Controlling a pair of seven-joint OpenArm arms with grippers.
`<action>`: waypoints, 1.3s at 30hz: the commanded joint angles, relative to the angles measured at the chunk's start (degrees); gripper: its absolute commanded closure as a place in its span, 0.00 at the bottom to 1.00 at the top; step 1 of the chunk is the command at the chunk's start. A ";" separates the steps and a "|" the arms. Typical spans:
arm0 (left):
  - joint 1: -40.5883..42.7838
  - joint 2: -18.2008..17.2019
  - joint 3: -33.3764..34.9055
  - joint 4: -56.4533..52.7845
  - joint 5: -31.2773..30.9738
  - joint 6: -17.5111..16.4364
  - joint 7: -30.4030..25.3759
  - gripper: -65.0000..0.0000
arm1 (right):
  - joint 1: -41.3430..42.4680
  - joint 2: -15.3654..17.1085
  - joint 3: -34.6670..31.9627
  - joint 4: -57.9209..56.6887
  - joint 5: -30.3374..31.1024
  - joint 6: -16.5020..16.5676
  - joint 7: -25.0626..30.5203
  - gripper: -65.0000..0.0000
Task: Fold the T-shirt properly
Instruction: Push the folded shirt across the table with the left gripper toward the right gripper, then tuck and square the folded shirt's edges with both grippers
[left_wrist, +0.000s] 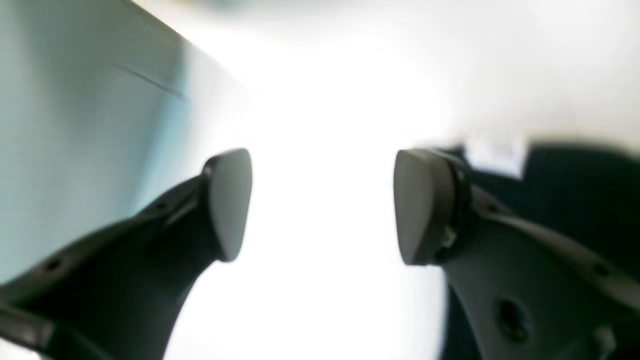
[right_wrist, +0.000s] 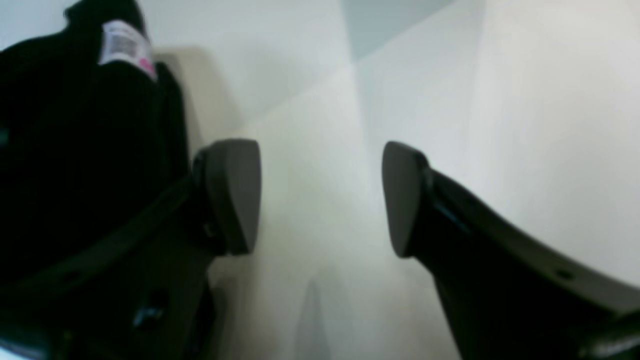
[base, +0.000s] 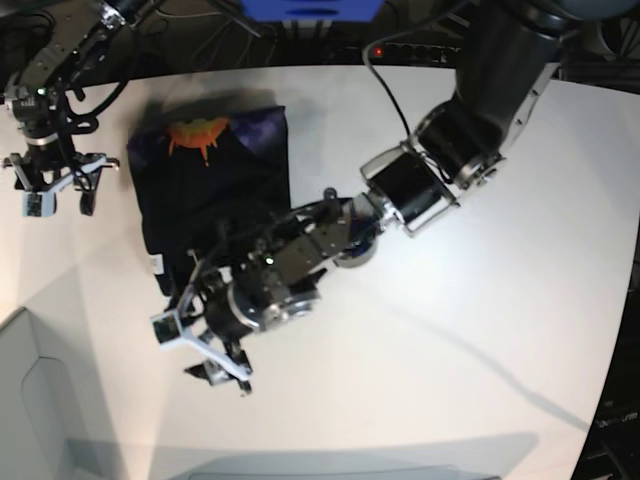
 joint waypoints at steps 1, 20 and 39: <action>-0.34 -1.44 -2.11 2.81 0.27 0.43 -0.22 0.35 | -0.38 -0.24 -0.19 0.90 0.94 0.84 1.60 0.40; 42.74 -16.38 -57.41 20.13 -7.20 -0.01 3.83 0.35 | -11.10 -7.70 -5.64 0.82 1.20 0.84 2.04 0.41; 46.26 -6.54 -59.61 24.09 -24.43 0.34 3.91 0.43 | -14.62 -7.70 -4.58 6.88 15.27 0.84 2.04 0.41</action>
